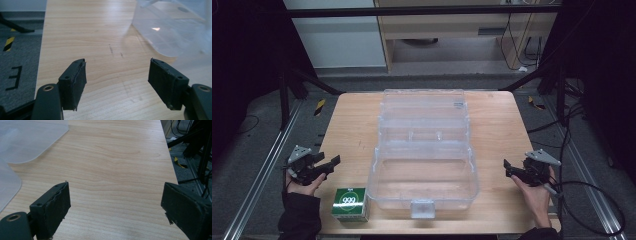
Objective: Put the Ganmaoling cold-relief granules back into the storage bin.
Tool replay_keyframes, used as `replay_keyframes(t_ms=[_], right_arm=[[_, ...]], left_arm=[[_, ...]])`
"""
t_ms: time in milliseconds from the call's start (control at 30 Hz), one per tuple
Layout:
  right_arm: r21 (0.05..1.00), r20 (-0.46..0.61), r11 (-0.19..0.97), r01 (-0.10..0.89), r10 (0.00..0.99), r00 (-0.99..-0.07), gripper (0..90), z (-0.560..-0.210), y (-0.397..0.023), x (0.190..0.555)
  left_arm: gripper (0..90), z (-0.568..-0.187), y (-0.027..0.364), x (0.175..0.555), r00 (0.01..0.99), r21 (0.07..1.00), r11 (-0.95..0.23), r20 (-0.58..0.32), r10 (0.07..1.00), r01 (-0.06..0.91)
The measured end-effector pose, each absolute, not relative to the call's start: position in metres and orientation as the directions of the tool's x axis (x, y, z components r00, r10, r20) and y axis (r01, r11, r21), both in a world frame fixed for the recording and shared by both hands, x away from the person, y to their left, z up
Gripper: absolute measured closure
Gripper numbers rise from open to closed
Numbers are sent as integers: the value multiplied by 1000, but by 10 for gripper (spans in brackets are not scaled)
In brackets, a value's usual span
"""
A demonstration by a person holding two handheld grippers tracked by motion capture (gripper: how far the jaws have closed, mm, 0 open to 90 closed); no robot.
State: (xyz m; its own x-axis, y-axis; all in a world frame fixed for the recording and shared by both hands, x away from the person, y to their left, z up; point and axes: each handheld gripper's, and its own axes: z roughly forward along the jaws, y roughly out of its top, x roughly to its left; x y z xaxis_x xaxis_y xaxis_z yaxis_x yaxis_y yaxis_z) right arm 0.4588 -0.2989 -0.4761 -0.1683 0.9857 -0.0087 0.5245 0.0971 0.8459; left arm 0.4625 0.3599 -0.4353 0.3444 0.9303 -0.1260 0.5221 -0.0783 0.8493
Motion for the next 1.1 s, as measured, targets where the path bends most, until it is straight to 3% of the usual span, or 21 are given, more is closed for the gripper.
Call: replay_keyframes(t_ms=[667,1100], right_arm=[[844,-49,146,516,979,-197,80,-480,-298,459],[830,-59,176,530,972,-229,74,-484,-295,459]], left_arm=[[267,-391,354,438,636,846,-299,-60,769,442],[237,-377,348,427,760,799,-454,-7,650,395]])
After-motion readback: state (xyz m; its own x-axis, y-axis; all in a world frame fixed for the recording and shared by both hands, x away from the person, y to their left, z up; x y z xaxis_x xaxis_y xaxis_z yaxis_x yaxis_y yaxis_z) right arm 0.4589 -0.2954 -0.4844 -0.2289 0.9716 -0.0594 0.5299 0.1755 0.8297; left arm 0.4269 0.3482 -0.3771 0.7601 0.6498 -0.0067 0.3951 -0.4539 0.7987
